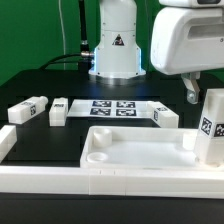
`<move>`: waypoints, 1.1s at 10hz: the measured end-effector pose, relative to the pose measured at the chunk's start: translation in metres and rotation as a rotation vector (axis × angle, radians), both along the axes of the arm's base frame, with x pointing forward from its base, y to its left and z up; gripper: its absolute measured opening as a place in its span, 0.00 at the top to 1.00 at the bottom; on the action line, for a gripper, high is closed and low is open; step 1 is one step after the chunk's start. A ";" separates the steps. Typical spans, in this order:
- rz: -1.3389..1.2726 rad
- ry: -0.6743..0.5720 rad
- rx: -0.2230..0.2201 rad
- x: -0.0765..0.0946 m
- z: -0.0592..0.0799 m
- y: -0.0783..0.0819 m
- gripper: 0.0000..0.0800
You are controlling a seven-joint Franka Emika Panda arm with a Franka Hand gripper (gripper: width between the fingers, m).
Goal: Assemble desk
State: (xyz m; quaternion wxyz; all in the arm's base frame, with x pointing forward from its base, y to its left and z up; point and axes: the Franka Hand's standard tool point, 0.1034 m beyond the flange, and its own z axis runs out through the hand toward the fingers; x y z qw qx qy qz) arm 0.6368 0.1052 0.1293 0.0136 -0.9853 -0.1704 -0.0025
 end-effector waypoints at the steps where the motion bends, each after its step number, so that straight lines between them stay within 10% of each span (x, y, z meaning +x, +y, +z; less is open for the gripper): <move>1: -0.004 -0.001 0.000 0.004 0.001 -0.002 0.19; 4: -0.006 0.002 0.003 0.006 -0.005 -0.002 0.19; 8: 0.003 0.003 0.003 0.005 -0.008 -0.002 0.64; 11: -0.018 0.004 0.003 0.005 -0.008 -0.002 0.64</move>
Offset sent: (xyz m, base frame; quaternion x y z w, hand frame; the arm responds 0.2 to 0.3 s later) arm -0.0039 0.0047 -0.0039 0.0031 0.0100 0.0026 0.9999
